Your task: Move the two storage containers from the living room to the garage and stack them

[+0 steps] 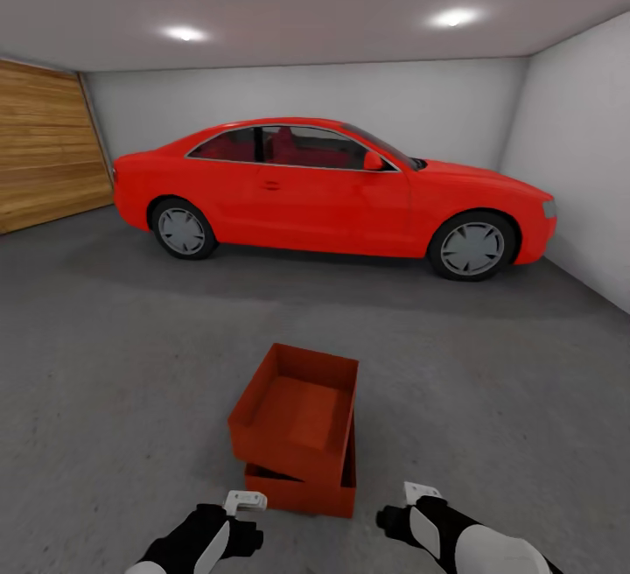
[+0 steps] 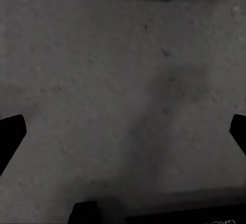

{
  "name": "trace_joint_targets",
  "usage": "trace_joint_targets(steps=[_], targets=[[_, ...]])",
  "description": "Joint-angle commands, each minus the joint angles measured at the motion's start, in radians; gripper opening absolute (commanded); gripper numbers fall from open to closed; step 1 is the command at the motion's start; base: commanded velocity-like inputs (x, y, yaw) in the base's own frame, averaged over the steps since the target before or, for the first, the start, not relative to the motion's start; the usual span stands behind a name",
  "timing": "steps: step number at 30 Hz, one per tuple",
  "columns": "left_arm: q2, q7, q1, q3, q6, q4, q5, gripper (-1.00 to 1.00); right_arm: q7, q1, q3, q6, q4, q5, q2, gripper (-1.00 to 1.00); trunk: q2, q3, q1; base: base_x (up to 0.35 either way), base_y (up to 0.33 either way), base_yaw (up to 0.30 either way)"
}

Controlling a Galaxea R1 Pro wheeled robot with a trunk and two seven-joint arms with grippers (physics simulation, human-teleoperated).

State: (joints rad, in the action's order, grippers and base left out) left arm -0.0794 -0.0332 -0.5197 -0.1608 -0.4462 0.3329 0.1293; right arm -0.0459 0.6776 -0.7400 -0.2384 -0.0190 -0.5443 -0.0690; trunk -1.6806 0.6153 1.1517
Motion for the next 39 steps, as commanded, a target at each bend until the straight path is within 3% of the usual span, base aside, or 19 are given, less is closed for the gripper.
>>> trace_joint_targets(steps=[1, 7, 11, 14, 15, 17, 23, 29, 39], targets=[[0.004, -0.004, 0.000, -0.008, -0.005, -0.001, 0.010, 1.00, -0.002, 0.001, -0.008, -0.005, -0.002, -0.009, 0.000, 1.00, 0.000, 0.001, 0.000, 0.000, 0.000, 0.000], [0.070, -0.004, 0.000, -0.006, -0.002, -0.063, 0.012, 1.00, -0.004, -0.001, -0.007, -0.003, -0.002, -0.011, 0.018, 1.00, 0.000, 0.001, 0.000, 0.000, 0.000, 0.000], [0.099, -0.004, 0.000, -0.005, 0.054, -0.156, 0.011, 1.00, -0.005, -0.027, -0.007, -0.001, -0.001, -0.035, 0.030, 1.00, 0.000, 0.001, 0.000, 0.000, 0.000, 0.000], [0.105, -0.007, 0.000, -0.006, 0.138, -0.241, 0.009, 1.00, -0.006, -0.062, -0.007, 0.008, -0.001, -0.101, 0.032, 1.00, 0.000, 0.001, 0.000, 0.000, 0.000, 0.000], [0.108, -0.009, 0.001, -0.006, 0.211, -0.308, 0.007, 1.00, -0.007, -0.099, -0.007, 0.045, 0.000, -0.171, 0.032, 1.00, 0.000, 0.001, 0.000, 0.000, 0.000, 0.000], [0.112, -0.011, 0.009, -0.007, 0.283, -0.354, 0.006, 1.00, -0.008, -0.145, -0.007, 0.114, 0.001, -0.234, 0.029, 1.00, 0.000, 0.001, 0.000, 0.000, 0.000, 0.000], [0.116, -0.011, 0.059, -0.009, 0.361, -0.383, 0.004, 1.00, -0.009, -0.280, -0.007, 0.302, 0.002, -0.333, 0.026, 1.00, 0.000, 0.001, 0.000, 0.000, 0.000, 0.000], [0.116, -0.011, 0.100, -0.009, 0.388, -0.386, 0.005, 1.00, -0.009, -0.344, -0.008, 0.385, 0.006, -0.350, 0.025, 1.00, 0.000, 0.001, 0.000, 0.000, 0.000, 0.000], [0.112, -0.010, 0.114, -0.009, 0.394, -0.387, 0.007, 1.00, -0.009, -0.354, -0.009, 0.394, 0.028, -0.344, 0.032, 1.00, 0.000, 0.001, 0.000, 0.000, 0.000, 0.000]])
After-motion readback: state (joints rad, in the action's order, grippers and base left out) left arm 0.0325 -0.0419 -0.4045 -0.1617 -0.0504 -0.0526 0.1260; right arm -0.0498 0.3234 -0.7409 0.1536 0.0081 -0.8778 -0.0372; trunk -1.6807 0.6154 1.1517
